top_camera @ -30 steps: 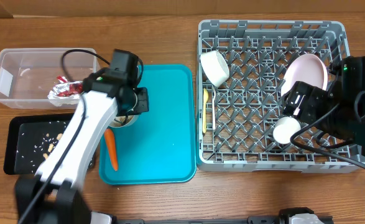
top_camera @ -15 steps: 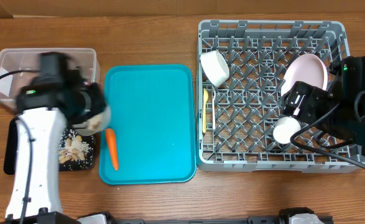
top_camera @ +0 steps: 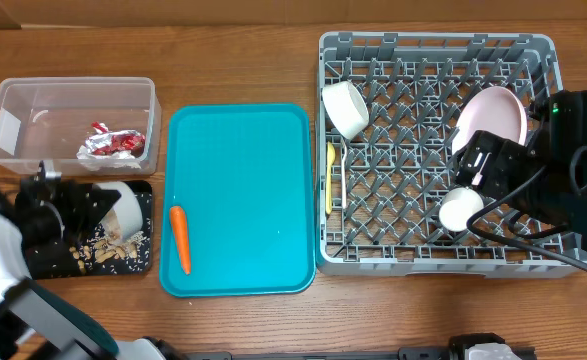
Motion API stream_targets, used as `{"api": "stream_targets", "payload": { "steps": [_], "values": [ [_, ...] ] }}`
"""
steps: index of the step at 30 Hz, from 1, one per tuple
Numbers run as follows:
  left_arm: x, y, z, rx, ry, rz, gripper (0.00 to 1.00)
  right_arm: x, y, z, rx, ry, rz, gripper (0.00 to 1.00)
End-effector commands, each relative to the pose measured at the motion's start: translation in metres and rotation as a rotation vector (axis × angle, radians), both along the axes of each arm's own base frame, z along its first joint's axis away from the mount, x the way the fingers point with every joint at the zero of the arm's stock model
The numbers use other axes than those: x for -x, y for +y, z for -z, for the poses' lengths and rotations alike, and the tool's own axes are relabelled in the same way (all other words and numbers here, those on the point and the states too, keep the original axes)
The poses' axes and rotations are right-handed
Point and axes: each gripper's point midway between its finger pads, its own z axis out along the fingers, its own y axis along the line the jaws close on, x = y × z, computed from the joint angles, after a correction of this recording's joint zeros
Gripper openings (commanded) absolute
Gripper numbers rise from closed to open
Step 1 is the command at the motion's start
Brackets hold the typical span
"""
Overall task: Sort waste into correct bins and load items into the dishwasher rack
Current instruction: 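Tip the second bowl over the black tray to empty its contents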
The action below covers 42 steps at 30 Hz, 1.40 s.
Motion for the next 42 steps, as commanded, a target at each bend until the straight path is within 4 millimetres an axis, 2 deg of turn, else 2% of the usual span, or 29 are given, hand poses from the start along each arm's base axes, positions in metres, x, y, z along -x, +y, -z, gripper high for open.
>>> {"api": "stream_targets", "payload": {
  "steps": [1, 6, 9, 13, 20, 24, 26, 32, 34, 37, 39, 42],
  "values": [
    [-0.006, 0.003, -0.021, 0.098, -0.298, 0.038, 0.04, -0.001, -0.002, -0.005, 0.006, -0.022, 0.001, 1.0],
    [-0.003, 0.022, -0.017, 0.177, -0.424, -0.027, 0.04, -0.001, -0.002, -0.005, 0.006, -0.022, 0.001, 1.0],
    [0.0, 0.03, -0.022, 0.25, -0.506, -0.09, 0.04, -0.001, -0.002, -0.005, 0.006, -0.021, 0.001, 1.0],
    [0.005, 0.036, -0.018, 0.273, -0.514, -0.127, 0.04, -0.001, -0.002, -0.005, 0.006, -0.022, 0.001, 1.0],
    [0.006, 0.035, -0.034, 0.358, -0.542, -0.181, 0.04, -0.001, -0.001, -0.006, 0.005, -0.026, 0.001, 1.0],
    [0.007, 0.033, -0.035, 0.37, -0.531, -0.186, 0.04, -0.001, -0.001, -0.006, 0.005, -0.026, 0.001, 1.0],
    [0.008, 0.032, -0.035, 0.313, -0.567, -0.159, 0.04, -0.002, -0.001, -0.006, 0.005, -0.026, 0.001, 1.0],
    [0.013, 0.024, -0.033, 0.374, -0.482, -0.171, 0.04, -0.003, -0.001, -0.007, 0.005, -0.032, 0.001, 1.0],
    [0.013, 0.023, -0.036, 0.278, -0.564, -0.13, 0.04, -0.003, -0.001, -0.007, 0.005, -0.032, 0.001, 1.0],
    [0.018, 0.016, -0.037, 0.359, -0.482, -0.152, 0.04, -0.003, -0.001, -0.007, 0.005, -0.033, 0.001, 1.0],
    [0.02, 0.011, -0.043, 0.278, -0.548, -0.108, 0.04, -0.003, -0.001, -0.007, 0.004, -0.033, 0.001, 1.0],
    [0.024, 0.005, -0.051, 0.251, -0.569, -0.082, 0.04, -0.004, -0.001, -0.007, 0.004, -0.036, 0.001, 1.0]
  ]
}}
